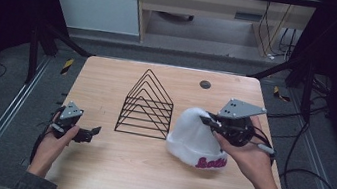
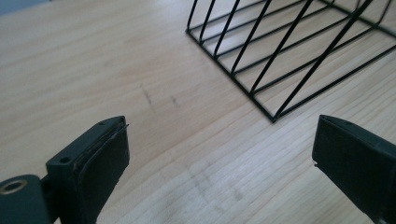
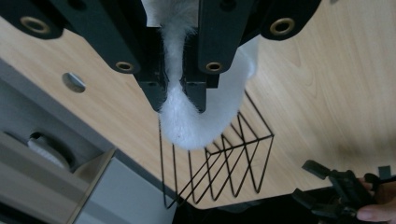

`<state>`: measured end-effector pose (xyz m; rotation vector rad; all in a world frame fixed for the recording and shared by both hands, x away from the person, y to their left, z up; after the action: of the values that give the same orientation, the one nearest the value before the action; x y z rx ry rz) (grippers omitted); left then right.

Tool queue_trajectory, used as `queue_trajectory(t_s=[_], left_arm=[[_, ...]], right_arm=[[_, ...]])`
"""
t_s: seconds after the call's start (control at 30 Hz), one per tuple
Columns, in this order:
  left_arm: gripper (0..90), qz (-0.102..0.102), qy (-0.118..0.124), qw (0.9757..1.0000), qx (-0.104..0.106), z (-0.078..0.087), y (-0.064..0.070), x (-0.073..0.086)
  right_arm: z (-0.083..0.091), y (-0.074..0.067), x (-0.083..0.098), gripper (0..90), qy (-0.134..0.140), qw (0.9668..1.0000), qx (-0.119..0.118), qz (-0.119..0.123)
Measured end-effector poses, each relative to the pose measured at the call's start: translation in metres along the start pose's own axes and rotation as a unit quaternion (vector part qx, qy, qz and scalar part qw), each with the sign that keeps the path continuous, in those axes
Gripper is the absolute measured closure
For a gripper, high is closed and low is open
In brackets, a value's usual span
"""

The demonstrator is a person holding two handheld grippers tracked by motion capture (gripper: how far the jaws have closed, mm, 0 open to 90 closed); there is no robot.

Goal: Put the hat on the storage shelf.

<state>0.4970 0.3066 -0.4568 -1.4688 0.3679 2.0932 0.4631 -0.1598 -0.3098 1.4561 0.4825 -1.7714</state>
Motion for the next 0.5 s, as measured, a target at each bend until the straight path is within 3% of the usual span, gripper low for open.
queue_trajectory(t_s=[0.23, 0.37, 0.5], left_arm=[[4.5, -0.016, 0.022, 0.9995, 0.018, 0.016, 0.008, -0.039], [4.3, -0.048, 0.016, 0.9983, 0.028, 0.015, 0.016, -0.068], [4.3, -0.058, 0.029, 0.9951, 0.074, 0.013, 0.026, -0.093]], right_arm=[[0.005, 0.010, -0.025, 83.6, 0.011, 0.9996, 0.017, 0.019], [0.010, 0.016, -0.044, 83.6, 0.022, 0.9988, 0.029, 0.032], [0.008, 0.021, -0.060, 83.6, 0.025, 0.9978, 0.047, 0.038]])
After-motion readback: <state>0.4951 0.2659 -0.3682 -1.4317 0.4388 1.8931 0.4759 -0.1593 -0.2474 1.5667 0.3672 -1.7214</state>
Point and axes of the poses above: each handheld gripper's, and its own axes: z roughly backward along the jaws, x roughly out of its underside, y roughly to its right, the point moved 1 cm from there along -z, roughly forward along the jaws, and after that the axes turned 14 degrees about y, right-handed, at the moved point
